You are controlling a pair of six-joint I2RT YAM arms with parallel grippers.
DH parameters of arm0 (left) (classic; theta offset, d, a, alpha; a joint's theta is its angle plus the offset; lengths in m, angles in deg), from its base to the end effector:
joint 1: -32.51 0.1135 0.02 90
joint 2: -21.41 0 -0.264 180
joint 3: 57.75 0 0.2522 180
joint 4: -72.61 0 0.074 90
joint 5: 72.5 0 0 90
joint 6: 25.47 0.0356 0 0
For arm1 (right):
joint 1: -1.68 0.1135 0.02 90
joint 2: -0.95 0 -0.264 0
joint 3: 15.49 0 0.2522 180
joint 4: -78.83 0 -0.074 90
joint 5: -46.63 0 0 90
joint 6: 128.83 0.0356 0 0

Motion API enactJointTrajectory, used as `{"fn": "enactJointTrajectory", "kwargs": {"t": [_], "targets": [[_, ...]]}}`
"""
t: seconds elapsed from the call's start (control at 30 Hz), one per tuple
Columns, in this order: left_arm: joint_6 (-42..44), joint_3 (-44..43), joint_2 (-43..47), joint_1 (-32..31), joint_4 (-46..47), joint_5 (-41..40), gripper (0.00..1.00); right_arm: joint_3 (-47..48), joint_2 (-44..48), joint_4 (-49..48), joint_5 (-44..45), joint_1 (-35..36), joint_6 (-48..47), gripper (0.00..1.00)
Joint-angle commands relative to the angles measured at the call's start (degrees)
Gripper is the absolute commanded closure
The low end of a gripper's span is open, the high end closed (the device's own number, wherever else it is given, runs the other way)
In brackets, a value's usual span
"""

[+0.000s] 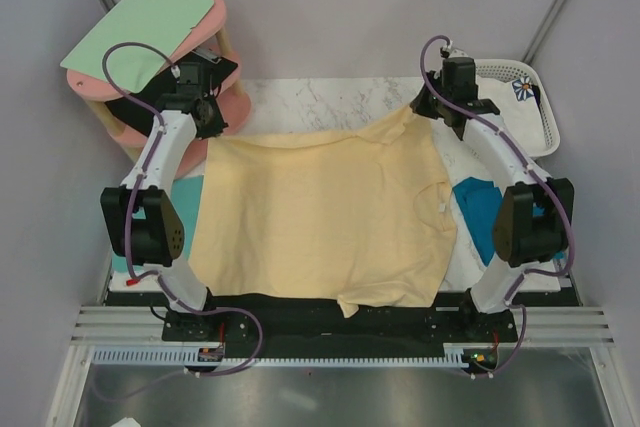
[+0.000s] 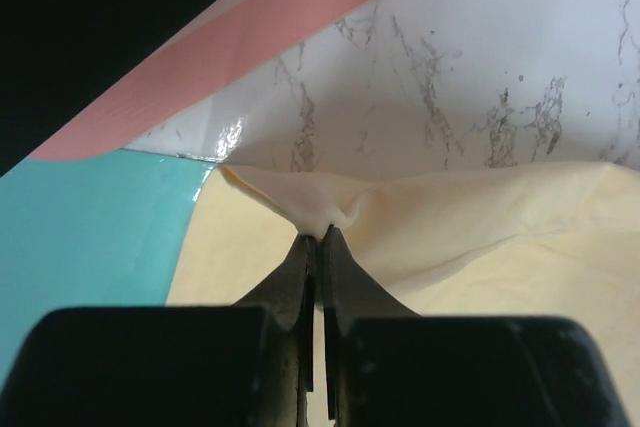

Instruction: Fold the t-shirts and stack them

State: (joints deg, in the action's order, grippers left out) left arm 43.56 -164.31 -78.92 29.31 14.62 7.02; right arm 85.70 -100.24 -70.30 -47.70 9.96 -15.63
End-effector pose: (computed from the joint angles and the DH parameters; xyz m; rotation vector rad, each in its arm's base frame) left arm 0.3853 -0.0151 0.3150 -0.4558 2.4110 0.0419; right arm 0.4127 0.0628 0.3163 0.2317 2.1220 0.4061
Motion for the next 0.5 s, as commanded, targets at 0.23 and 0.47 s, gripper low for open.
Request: {"fn": "enactJointTrajectory", "kwargs": {"t": [0.23,0.47], "targets": [[2.3,4.3,7.6,1.1,1.6,-2.8,0.98,-9.4,16.9,6.0,-3.2,-0.4,1.1,1.00],[3.7,9.8,10.8,1.0,1.2,-1.9,0.98,-13.2,21.4,13.7,-3.1,-0.4,1.4,1.00]]}}
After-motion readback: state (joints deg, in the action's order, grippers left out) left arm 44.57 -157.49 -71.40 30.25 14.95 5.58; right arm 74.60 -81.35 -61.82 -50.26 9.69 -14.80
